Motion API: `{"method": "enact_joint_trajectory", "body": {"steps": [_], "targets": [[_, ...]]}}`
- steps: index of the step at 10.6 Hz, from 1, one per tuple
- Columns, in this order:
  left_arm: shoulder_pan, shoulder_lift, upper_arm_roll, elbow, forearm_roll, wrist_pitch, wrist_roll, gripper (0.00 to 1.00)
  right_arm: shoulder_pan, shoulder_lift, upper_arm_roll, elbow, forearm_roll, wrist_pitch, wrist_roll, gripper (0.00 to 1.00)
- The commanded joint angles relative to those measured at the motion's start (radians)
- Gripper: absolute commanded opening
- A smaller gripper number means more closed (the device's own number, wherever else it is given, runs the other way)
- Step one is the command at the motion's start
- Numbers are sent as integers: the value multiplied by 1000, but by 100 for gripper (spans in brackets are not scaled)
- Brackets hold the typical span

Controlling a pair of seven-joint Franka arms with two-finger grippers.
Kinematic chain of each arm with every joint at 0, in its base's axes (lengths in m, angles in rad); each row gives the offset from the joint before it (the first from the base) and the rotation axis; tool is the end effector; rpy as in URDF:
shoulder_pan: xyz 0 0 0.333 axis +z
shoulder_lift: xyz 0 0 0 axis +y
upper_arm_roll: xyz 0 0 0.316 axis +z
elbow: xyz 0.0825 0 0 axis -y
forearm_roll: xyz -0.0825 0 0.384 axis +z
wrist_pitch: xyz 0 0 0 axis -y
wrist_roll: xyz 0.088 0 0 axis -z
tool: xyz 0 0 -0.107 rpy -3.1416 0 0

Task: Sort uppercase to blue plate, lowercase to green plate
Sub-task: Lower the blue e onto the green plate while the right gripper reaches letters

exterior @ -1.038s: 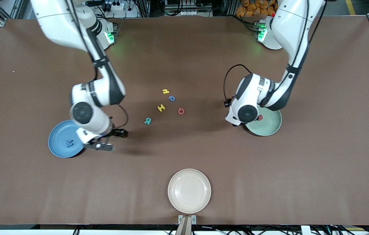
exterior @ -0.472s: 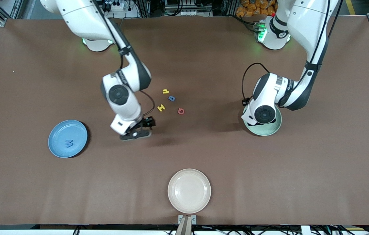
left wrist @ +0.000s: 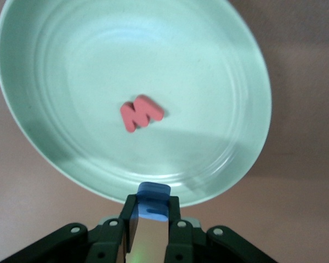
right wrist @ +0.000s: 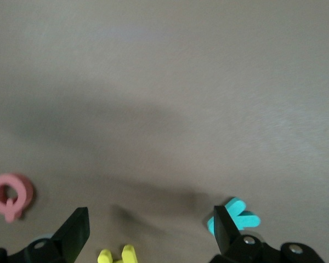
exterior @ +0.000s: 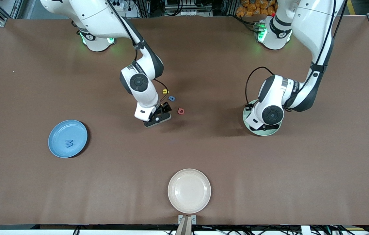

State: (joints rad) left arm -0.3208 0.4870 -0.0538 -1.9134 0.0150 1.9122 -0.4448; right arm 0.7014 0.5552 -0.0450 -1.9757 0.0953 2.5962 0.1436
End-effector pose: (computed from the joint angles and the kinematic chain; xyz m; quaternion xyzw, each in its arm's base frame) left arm 0.5297 -0.2066 0.2107 -0.9700 -0.0299 0.2240 0.0900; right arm 0.4912 0.3771 0.1900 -0.9752 -0.2183 -0.0251 0.0261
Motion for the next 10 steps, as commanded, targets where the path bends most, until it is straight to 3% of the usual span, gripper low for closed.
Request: {"method": "enact_joint_trajectory", "body": {"steps": [1, 4, 5, 7, 10], "targets": [[6, 13, -6, -16, 22, 56, 14, 22, 7, -17, -1, -28, 6, 1, -100, 100], [6, 18, -6, -16, 22, 96, 14, 33, 49, -18, -1, -69, 6, 14, -108, 100], [6, 18, -6, -15, 20, 111, 14, 54, 52, -21, -1, -84, 7, 27, -104, 100], [5, 19, -8, -15, 13, 120, 0, 66, 58, -24, 0, -123, 7, 82, -98, 100], [3, 15, -12, -4, -21, 120, -66, 67, 75, -31, 1, -147, 7, 97, -95, 100]]}}
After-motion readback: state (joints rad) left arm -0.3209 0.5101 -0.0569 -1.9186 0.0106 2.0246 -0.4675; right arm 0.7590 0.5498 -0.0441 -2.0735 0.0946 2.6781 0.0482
